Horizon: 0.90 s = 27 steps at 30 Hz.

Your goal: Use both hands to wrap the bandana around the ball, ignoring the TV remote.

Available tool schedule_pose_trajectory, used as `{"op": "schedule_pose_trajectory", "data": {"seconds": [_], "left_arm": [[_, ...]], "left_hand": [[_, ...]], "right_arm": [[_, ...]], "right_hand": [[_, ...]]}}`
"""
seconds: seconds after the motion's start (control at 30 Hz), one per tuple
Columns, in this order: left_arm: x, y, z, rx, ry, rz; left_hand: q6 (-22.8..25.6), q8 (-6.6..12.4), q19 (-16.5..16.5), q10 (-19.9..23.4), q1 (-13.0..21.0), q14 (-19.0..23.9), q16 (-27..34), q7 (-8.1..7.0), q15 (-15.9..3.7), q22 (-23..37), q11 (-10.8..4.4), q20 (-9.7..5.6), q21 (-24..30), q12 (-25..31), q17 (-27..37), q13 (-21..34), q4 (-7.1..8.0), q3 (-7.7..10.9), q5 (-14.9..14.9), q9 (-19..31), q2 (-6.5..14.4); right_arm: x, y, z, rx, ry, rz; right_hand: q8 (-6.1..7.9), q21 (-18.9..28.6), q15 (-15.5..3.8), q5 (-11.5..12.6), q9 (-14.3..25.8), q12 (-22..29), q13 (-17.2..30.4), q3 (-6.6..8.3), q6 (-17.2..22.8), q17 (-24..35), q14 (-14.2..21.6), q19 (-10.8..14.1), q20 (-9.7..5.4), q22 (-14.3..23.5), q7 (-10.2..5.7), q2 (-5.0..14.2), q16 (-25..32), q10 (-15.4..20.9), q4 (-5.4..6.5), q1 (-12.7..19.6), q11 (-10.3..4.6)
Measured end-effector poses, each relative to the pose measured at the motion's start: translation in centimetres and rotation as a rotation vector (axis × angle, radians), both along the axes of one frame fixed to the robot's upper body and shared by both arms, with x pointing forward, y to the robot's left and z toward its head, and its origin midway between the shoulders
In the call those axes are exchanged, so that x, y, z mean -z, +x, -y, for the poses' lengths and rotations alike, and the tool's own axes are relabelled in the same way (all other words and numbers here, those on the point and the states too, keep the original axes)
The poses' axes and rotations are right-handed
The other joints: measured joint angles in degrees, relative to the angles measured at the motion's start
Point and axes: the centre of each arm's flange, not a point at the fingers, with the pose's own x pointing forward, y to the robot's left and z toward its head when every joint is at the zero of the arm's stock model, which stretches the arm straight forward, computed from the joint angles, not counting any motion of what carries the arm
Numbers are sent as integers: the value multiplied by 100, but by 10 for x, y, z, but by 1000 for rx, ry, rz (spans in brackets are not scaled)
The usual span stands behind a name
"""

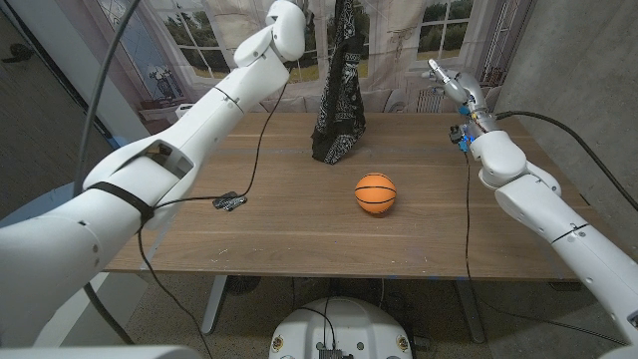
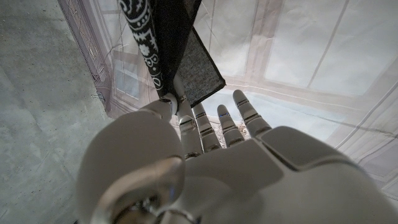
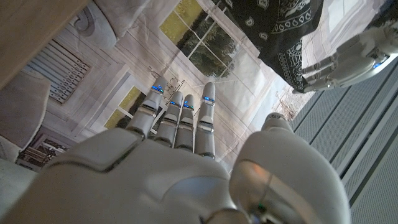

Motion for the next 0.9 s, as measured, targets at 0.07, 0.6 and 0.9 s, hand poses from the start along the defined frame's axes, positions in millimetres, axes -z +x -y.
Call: {"op": "schedule_pose_trajectory", "data": {"seconds": [0.07, 0.6, 0.9], "left_arm": [[-3, 0, 3, -11, 6, 1], [-31, 9, 25, -96, 49, -18], [-42, 16, 41, -113, 90, -35]], "left_hand": [[19, 1, 0, 0, 0, -40, 0, 18, 6, 0, 0, 0, 0, 0, 0, 15, 0, 0, -20, 28, 0], [-5, 2, -50, -81, -2, -98, 0, -2, 25, -1, 41, -11, 45, 0, 54, 53, -43, 5, -63, 225, -2], [-46, 13, -70, -81, 4, -139, 0, -23, 66, -1, 41, 10, 79, 0, 80, 80, -44, 5, -69, 333, -10]], "right_arm": [[2, -2, 1, 31, -26, -26], [15, -13, -1, 36, -333, -233], [-10, -14, -26, 39, -603, -340]], "right_hand": [[0, 34, 19, 0, 0, 16, 0, -18, 0, 0, 23, 24, -23, 0, 0, -23, 4, 28, 18, -53, 24], [-1123, 78, -229, 269, 10, -50, 17, 1498, -1750, 64, -130, -25, -90, -1, -2020, 1363, 29, -557, -1399, 2353, -352], [-1144, 17, -40, 377, 1, -156, -3, 1662, -1925, 135, -568, -228, -41, -17, -2068, 1312, -102, -1112, -1313, 2435, -350]]}}
